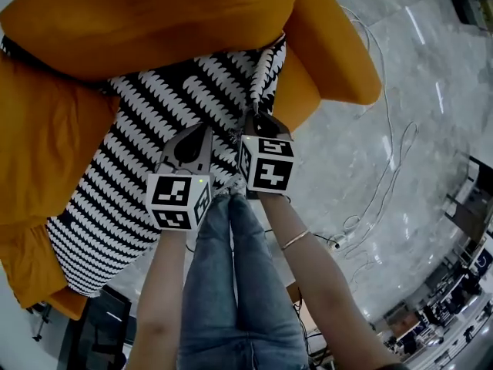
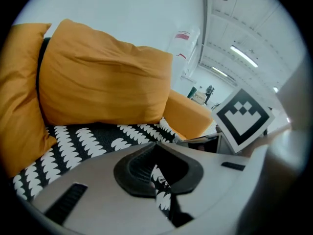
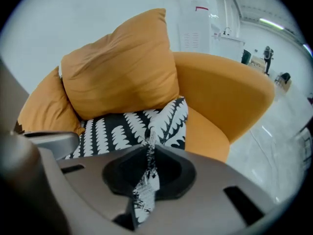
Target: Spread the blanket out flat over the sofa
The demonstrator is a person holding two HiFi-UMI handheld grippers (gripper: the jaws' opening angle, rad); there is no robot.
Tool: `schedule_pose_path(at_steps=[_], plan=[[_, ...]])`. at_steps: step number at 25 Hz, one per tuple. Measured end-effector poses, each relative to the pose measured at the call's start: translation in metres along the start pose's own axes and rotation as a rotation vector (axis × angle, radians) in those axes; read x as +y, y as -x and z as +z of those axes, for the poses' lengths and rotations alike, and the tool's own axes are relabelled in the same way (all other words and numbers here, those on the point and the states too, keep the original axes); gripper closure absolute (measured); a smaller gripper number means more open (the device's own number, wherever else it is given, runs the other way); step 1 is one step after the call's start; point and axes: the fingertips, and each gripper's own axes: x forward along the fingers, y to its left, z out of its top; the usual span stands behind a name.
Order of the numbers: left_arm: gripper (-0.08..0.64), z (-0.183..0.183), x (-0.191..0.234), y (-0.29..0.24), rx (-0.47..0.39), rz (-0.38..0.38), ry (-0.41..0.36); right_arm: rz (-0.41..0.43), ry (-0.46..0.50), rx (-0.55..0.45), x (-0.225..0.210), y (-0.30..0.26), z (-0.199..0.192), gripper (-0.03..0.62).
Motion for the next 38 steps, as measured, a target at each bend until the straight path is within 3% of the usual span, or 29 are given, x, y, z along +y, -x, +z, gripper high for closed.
schedule_pose_path(at_steps=[8, 14, 24, 38], plan=[[0.541, 0.024, -0.072, 0.005, 0.029, -0.074, -0.075, -0.020, -0.081, -0.040, -0.049, 0.062, 0.010, 0.553], [0.541, 0.003, -0.088, -0.034, 0.056, -0.157, -0.139, -0.064, -0.155, -0.083, -0.090, 0.046, -0.005, 0.554], [0.541, 0.004, -0.117, -0.064, 0.109, -0.200, -0.187, -0.076, -0.202, -0.086, -0.146, 0.036, 0.004, 0.552], [0.541, -0.004, -0.159, -0.113, 0.123, -0.221, -0.203, -0.083, -0.226, -0.069, -0.209, 0.011, -0.015, 0.552]])
